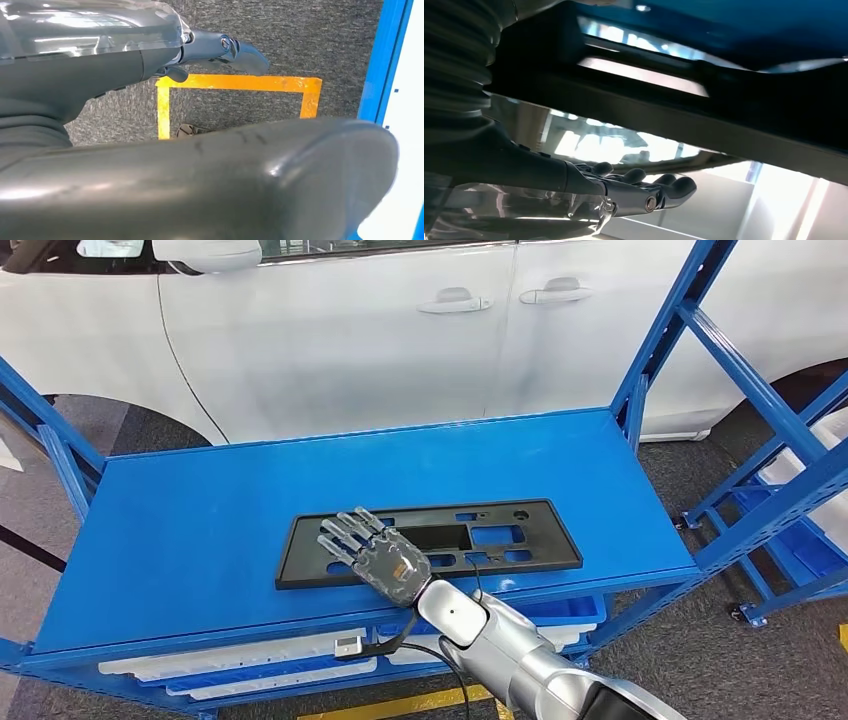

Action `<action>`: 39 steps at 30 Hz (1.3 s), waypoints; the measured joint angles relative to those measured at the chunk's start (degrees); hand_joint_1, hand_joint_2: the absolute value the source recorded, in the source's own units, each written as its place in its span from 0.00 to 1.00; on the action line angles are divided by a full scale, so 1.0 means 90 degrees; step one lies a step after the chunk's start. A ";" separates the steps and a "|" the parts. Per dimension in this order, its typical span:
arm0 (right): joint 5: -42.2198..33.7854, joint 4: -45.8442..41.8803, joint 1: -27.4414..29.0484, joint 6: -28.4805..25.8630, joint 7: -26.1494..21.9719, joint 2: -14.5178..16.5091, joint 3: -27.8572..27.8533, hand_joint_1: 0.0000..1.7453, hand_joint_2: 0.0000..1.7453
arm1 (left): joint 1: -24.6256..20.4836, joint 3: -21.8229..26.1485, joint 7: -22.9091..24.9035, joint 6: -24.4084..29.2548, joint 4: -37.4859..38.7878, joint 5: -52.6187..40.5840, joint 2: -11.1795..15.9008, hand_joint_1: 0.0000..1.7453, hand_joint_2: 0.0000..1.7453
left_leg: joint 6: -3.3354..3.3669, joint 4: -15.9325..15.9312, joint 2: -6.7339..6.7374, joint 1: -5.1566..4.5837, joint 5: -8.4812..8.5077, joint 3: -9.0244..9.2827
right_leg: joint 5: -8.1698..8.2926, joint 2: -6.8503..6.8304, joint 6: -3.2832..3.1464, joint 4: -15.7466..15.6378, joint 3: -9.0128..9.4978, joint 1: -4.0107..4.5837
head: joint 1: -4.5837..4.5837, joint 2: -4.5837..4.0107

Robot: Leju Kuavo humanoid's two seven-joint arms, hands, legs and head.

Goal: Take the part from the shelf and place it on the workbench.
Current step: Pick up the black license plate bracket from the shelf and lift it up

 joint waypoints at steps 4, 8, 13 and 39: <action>0.0002 0.0295 -0.0168 0.0005 0.0385 -0.0008 -0.0078 0.29 1.00 | -0.0005 -0.0006 -0.0007 -0.0007 0.0000 -0.0045 0.0027 0.00 0.00 | -0.0141 0.0426 0.0005 0.0025 -0.0293 -0.0173 | 0.0068 0.0001 -0.0112 -0.0123 0.0068 -0.0060 | 0.0000 0.0000; 0.0002 0.0670 -0.0300 0.0067 0.0616 -0.0077 -0.0337 0.89 1.00 | 0.0011 -0.0031 -0.0007 -0.0022 0.0000 -0.0056 0.0033 0.00 0.00 | -0.0241 0.1812 0.0008 0.0080 -0.0841 -0.0826 | 0.0067 -0.0013 -0.0132 -0.0117 0.0063 -0.0058 | 0.0000 0.0000; 0.0001 0.0963 -0.0452 0.0160 0.0666 -0.0203 -0.0624 0.99 1.00 | -0.0013 -0.0069 0.0010 -0.0051 0.0000 -0.0094 0.0061 0.00 0.00 | -0.0200 0.0203 0.0006 0.0111 -0.0053 -0.0056 | 0.0009 0.0008 -0.0020 -0.0010 0.0047 -0.0056 | 0.0000 0.0000; 0.0004 0.1432 -0.0612 0.0121 0.0425 -0.0265 -0.1024 1.00 1.00 | 0.0031 -0.0100 -0.0461 -0.0178 0.0002 -0.0070 0.0037 0.00 0.00 | -0.0188 0.1785 0.0001 0.0085 -0.0861 -0.0810 | 0.0070 -0.0035 -0.0122 -0.0128 0.0071 -0.0068 | 0.0000 0.0000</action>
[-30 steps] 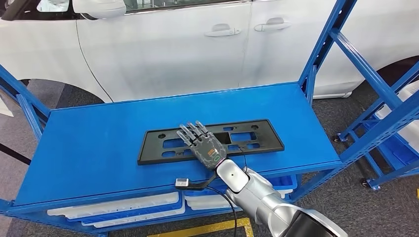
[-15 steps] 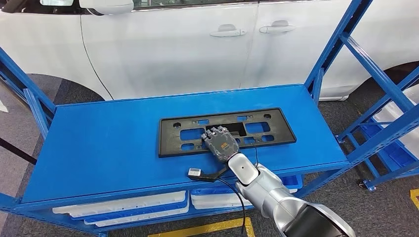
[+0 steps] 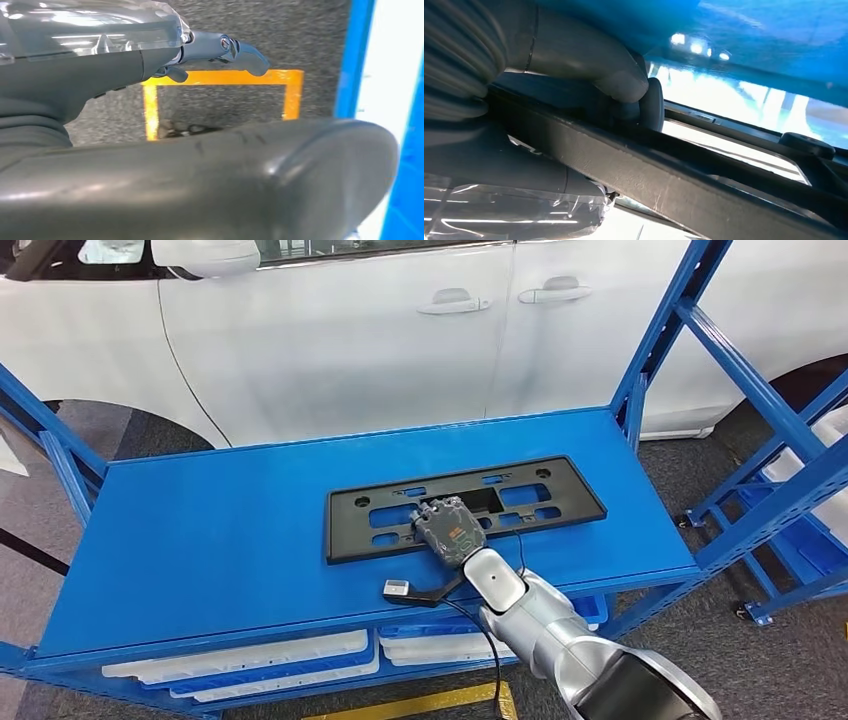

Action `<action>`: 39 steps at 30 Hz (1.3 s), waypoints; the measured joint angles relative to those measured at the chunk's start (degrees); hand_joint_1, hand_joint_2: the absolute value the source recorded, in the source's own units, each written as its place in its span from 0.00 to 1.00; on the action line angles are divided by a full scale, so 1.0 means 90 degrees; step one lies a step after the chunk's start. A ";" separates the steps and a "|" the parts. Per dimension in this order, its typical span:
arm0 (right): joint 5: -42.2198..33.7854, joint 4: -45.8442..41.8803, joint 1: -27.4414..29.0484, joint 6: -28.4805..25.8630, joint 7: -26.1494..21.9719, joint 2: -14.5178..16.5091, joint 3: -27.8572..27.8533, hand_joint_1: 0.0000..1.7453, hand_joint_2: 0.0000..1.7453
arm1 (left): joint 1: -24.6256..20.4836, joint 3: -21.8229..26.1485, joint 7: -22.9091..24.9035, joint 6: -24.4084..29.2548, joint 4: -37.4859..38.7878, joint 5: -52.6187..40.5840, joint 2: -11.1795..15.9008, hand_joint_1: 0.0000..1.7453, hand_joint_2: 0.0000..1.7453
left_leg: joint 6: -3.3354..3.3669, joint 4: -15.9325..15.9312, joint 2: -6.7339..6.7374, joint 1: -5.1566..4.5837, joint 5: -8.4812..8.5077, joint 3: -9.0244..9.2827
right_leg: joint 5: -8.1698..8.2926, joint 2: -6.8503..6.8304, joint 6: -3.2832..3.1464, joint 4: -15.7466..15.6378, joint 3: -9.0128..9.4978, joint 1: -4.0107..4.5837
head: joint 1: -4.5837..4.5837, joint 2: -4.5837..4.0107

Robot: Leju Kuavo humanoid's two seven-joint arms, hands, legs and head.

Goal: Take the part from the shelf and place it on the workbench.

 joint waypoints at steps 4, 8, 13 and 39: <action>0.0001 0.0021 -0.0003 -0.0010 -0.0074 0.0000 -0.0062 1.00 1.00 | 0.0025 -0.0011 -0.0274 -0.0051 0.0000 -0.0022 0.0014 0.00 0.00 | -0.0037 -0.1059 0.0010 0.0049 0.0662 0.0483 | -0.0052 0.0024 0.0074 0.0065 0.0014 -0.0016 | 0.0000 0.0000; -0.0074 0.0017 -0.0021 -0.0083 -0.0207 0.0000 -0.0177 1.00 1.00 | 0.0019 -0.0022 -0.0319 -0.0069 0.0000 -0.0046 0.0020 0.00 0.00 | 0.0110 -0.1715 -0.0008 0.0015 0.0840 0.0777 | -0.0072 0.0063 0.0213 0.0122 -0.0021 0.0014 | 0.0001 0.0000; -0.0483 -0.0207 0.0069 -0.0113 -0.0722 -0.0008 -0.0408 1.00 1.00 | -0.0013 -0.0031 -0.0321 -0.0122 0.0000 -0.0044 0.0025 0.00 0.00 | 0.0287 -0.1765 0.0004 0.0032 0.0902 0.0760 | -0.0634 0.0053 0.0364 0.1060 -0.0461 -0.0038 | 0.0000 0.0000; -1.1294 -0.9277 0.2497 0.5637 -0.4915 -0.0802 -0.1429 1.00 1.00 | -0.0083 0.0025 -0.0631 -0.0433 0.0000 0.0139 0.0024 0.00 0.00 | 0.0173 -0.1734 -0.0011 -0.0057 0.0790 0.0809 | -0.0123 0.0067 0.0147 0.0142 -0.0029 0.0053 | 0.0000 0.0000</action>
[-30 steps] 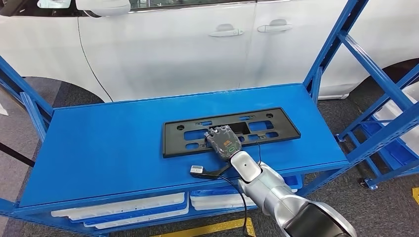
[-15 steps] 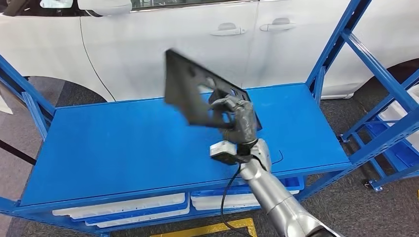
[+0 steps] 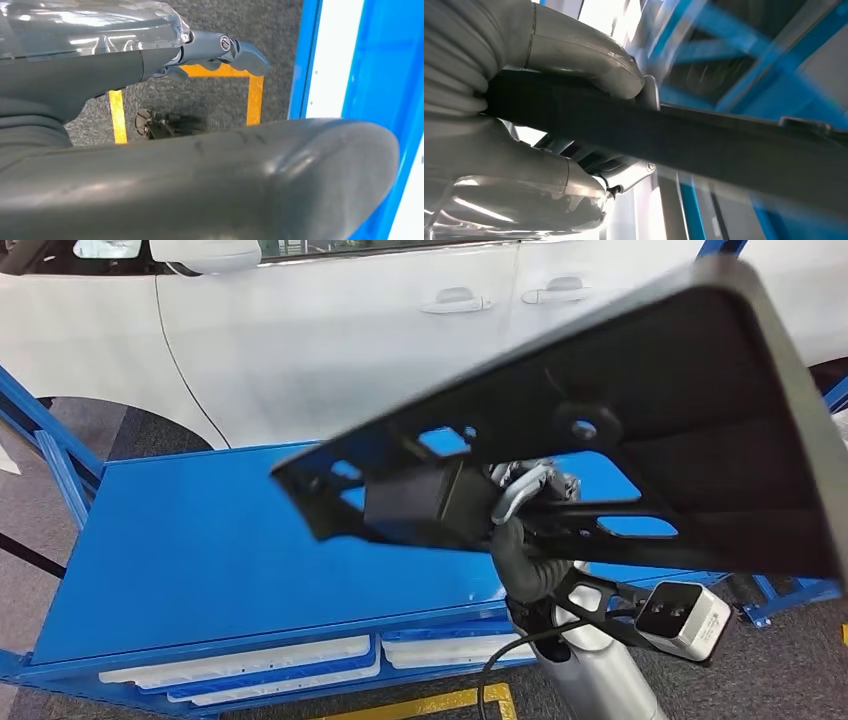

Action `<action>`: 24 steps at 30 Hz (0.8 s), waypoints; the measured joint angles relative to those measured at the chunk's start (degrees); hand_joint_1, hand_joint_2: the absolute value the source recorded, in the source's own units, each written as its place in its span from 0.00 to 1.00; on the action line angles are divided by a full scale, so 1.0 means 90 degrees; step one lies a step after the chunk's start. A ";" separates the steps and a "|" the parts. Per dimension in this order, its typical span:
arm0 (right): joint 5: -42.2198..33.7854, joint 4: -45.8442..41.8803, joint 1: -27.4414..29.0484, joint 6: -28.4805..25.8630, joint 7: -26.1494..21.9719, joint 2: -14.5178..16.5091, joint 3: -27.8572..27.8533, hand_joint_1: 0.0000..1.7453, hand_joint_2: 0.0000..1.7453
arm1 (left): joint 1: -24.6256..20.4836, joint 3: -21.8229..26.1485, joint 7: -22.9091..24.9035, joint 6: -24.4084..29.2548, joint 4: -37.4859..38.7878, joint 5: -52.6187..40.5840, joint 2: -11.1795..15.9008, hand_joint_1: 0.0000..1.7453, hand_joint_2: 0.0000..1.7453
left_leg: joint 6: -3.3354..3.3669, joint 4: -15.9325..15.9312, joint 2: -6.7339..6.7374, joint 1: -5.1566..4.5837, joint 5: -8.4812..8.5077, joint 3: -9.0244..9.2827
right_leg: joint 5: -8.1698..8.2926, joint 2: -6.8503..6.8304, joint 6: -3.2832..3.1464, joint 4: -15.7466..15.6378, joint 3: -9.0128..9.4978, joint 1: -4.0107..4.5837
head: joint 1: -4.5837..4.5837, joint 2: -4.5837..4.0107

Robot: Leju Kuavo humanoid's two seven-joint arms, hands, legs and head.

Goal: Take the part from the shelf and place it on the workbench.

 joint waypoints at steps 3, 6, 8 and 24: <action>-0.0335 0.0093 0.0199 0.0780 0.0120 -0.0002 0.0165 1.00 1.00 | 0.0003 0.0059 -0.0049 0.0009 0.0002 0.0039 -0.0044 0.00 0.00 | 0.0098 -0.0087 0.0005 0.0048 0.0060 0.0029 | -0.0208 -0.0008 0.0102 0.0279 -0.0111 -0.0013 | 0.0001 0.0000; -0.0272 0.0374 0.0455 0.1201 0.0164 -0.0036 0.0377 1.00 1.00 | 0.0004 0.0097 -0.0045 0.0055 0.0002 0.0018 -0.0066 0.00 0.00 | 0.0133 -0.0103 0.0010 0.0059 0.0077 0.0027 | -0.0794 -0.0011 0.0170 0.1458 -0.0668 -0.0053 | 0.0002 0.0000; -0.0166 0.0598 0.0588 0.1364 0.0186 -0.0083 0.0524 1.00 1.00 | 0.0009 0.0103 0.0001 0.0066 0.0002 0.0002 -0.0071 0.00 0.00 | 0.0133 -0.0088 0.0009 0.0059 0.0082 0.0019 | -0.0833 -0.0014 0.0195 0.1811 -0.0847 -0.0087 | 0.0002 0.0000; -0.0177 0.0826 0.0486 0.1168 -0.0025 -0.0316 0.0749 1.00 1.00 | -0.0055 0.0220 0.0179 0.0151 0.0002 0.0065 -0.0059 0.00 0.00 | -0.0188 0.1677 0.0010 0.0059 -0.0962 -0.0532 | 0.0266 -0.0064 -0.0170 0.0065 -0.0361 -0.0032 | 0.0000 0.0000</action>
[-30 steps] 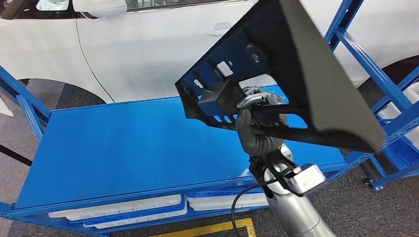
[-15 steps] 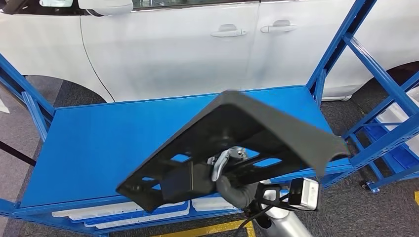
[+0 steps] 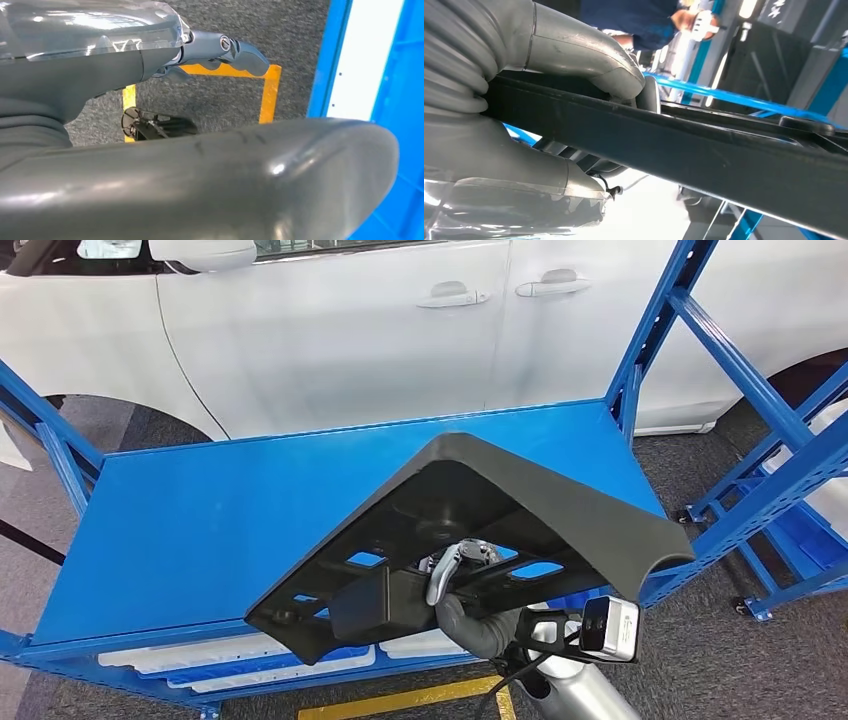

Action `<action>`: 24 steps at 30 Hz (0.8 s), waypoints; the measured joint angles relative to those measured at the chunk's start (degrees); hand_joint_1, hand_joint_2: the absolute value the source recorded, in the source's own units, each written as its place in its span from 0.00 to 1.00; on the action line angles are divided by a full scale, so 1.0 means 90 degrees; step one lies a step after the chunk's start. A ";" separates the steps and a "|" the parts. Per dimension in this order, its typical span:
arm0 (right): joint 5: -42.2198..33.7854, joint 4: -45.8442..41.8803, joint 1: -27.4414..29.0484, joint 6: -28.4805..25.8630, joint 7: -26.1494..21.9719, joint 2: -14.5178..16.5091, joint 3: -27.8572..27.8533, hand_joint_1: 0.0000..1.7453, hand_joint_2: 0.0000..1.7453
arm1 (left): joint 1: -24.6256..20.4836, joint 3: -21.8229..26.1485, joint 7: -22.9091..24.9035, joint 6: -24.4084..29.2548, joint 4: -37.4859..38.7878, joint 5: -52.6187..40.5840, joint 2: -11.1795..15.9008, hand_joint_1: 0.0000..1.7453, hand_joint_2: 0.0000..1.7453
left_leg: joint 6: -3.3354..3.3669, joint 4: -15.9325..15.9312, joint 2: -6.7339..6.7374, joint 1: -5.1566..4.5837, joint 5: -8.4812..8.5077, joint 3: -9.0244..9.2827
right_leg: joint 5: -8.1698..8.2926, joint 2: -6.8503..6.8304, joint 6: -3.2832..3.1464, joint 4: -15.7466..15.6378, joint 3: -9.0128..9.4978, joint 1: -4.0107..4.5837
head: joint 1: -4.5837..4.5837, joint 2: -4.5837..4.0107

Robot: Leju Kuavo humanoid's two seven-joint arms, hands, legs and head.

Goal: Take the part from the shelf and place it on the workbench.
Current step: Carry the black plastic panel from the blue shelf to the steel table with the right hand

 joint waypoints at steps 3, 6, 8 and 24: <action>0.0095 -0.0087 0.0098 -0.0260 -0.0010 -0.0001 -0.0049 1.00 1.00 | -0.0015 0.0001 -0.0012 0.0015 -0.0001 -0.0008 0.0004 0.00 0.00 | 0.0097 -0.1342 0.0000 -0.0030 0.0429 0.0821 | 0.0096 0.0003 0.0051 0.0031 -0.0093 0.0019 | 0.0001 0.0000; 0.0212 -0.0218 0.0200 -0.0412 -0.0016 0.0020 -0.0100 1.00 1.00 | -0.0019 0.0002 -0.0031 0.0045 -0.0001 -0.0023 0.0005 0.00 0.00 | 0.0186 -0.1713 -0.0003 -0.0095 0.0567 0.0993 | 0.0202 0.0001 0.0165 0.0014 -0.0107 0.0015 | 0.0001 0.0000; 0.0254 -0.0300 0.0259 -0.0442 -0.0016 0.0035 -0.0129 1.00 1.00 | -0.0012 0.0005 -0.0036 0.0055 -0.0001 -0.0030 -0.0002 0.00 0.00 | 0.0260 -0.1750 0.0014 -0.0073 0.0686 0.0945 | 0.0197 0.0011 0.0238 0.0025 -0.0144 0.0005 | 0.0000 0.0000; -0.0064 -0.0641 0.0354 0.0235 -0.0016 0.0021 -0.0369 1.00 1.00 | -0.0018 0.0011 0.0025 0.0093 0.0000 -0.0154 -0.0001 0.00 0.00 | 0.0031 -0.1540 0.0049 -0.0030 0.1208 0.0149 | -0.0523 0.0021 0.0116 -0.0049 0.0670 -0.0056 | 0.0000 0.0000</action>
